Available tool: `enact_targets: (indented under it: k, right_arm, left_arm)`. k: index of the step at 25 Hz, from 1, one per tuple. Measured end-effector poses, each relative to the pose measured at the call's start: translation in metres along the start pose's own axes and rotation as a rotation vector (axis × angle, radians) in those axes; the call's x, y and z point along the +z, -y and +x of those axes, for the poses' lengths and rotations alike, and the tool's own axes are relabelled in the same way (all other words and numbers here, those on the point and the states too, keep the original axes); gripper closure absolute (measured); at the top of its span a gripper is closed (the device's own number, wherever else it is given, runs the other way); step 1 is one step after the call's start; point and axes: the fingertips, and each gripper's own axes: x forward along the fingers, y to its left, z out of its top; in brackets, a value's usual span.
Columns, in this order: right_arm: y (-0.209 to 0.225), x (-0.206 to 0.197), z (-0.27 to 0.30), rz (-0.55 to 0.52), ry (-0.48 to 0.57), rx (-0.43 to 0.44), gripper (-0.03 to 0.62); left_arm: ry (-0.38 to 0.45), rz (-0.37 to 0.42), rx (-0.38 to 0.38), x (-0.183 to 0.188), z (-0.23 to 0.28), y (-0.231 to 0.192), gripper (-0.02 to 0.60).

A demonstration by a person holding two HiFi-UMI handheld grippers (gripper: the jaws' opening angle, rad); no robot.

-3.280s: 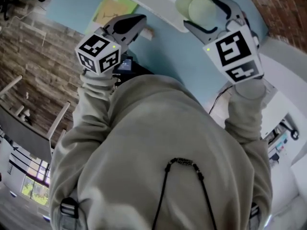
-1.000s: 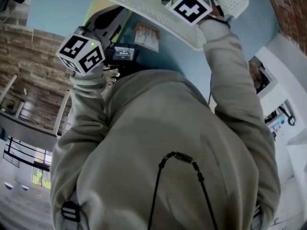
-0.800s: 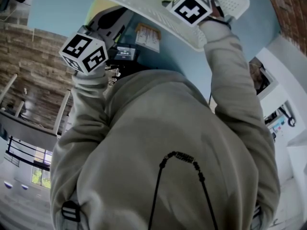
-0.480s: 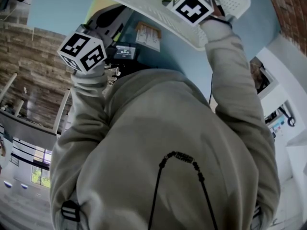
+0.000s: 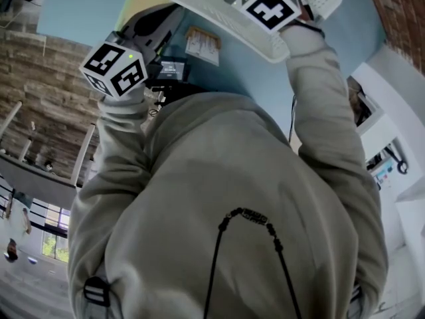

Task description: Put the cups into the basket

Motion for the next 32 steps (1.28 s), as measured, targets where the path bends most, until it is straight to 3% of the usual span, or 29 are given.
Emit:
enact_targets:
  k: [19,20,23,27,32]
  right_arm:
    - [-0.013,0.01,-0.083,0.011,0.125,-0.059,0.195]
    - [-0.015,0.007,-0.088,0.014,0.136,-0.064,0.225]
    - [-0.018,0.004,-0.113,0.049,0.224,-0.095,0.58]
    - [-0.032,0.002,-0.137,0.159,0.346,-0.034,0.582]
    - [-0.044,-0.036,-0.143,0.193,0.34,-0.023,0.582]
  left_arm:
    - [0.05,0.072,0.013,0.003,-0.015,0.055,0.584]
    - [0.052,0.079,0.014,0.002,-0.015,0.059,0.584]
    - [0.058,0.094,0.011,0.0,-0.016,0.077,0.584]
    - [0.055,0.107,0.0,-0.01,-0.015,0.096,0.584]
    - [0.043,0.113,-0.006,-0.026,-0.008,0.121,0.584]
